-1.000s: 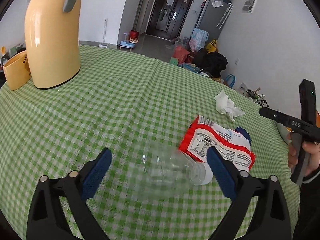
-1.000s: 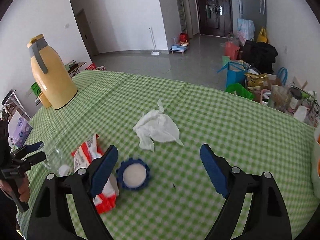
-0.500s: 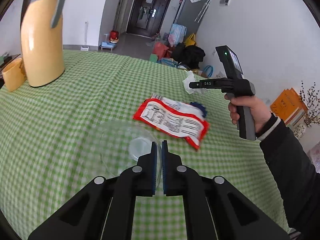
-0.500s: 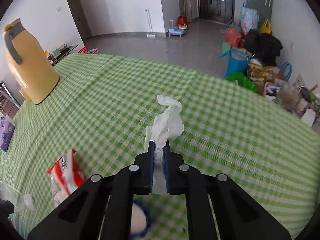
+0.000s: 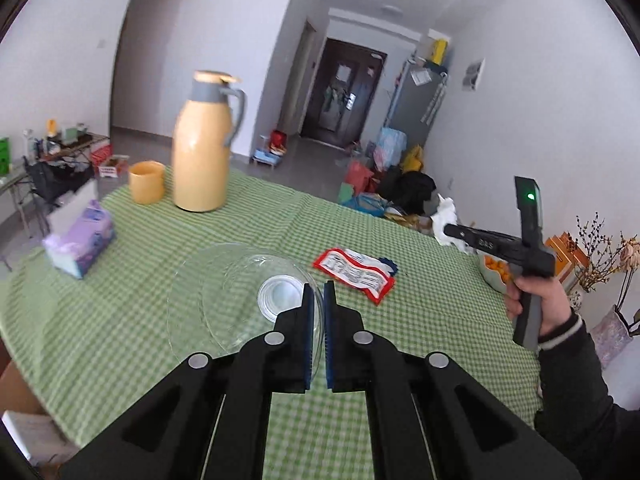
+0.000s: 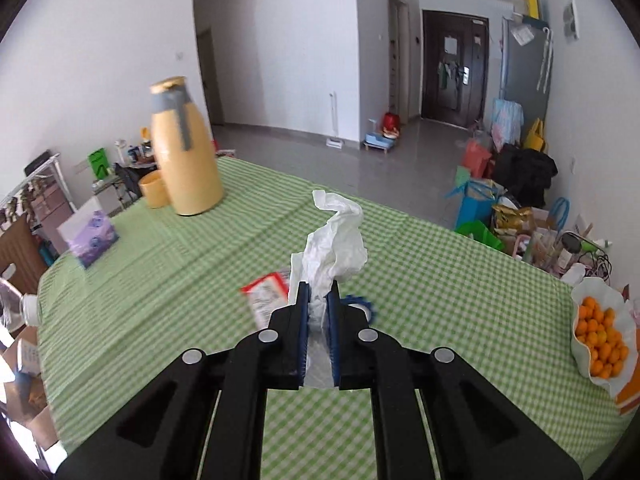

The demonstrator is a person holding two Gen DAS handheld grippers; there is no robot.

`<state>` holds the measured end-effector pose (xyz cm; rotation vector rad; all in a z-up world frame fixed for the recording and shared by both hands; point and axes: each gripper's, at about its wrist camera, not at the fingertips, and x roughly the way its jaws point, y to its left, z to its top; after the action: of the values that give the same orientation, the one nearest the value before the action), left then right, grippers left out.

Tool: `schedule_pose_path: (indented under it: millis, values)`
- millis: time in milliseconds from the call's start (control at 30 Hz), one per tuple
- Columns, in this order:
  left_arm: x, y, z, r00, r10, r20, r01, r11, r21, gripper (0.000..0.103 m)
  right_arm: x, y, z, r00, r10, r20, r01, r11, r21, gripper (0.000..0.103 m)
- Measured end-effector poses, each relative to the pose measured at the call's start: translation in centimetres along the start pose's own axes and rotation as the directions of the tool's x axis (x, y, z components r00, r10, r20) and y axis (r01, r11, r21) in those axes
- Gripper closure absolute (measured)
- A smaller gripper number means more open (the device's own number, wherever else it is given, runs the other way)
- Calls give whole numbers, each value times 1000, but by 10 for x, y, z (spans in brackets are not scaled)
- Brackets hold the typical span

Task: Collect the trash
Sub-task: 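Carry the bottle and tissue in both grippers over the cardboard box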

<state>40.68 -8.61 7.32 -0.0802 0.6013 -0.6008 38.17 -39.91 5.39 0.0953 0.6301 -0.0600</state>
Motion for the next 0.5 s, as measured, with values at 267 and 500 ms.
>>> schedule_pose_path:
  millis: [267,500]
  values:
    - [-113,24,-25,948,265,176,-265,964,-24,101,-70,108,-34,986,128,106,-111,982,-153,94]
    - [-203,75,-53,841,488,234,-465,873,-147,101,-84,233,-52,936,344,76,-305,898,-317,94]
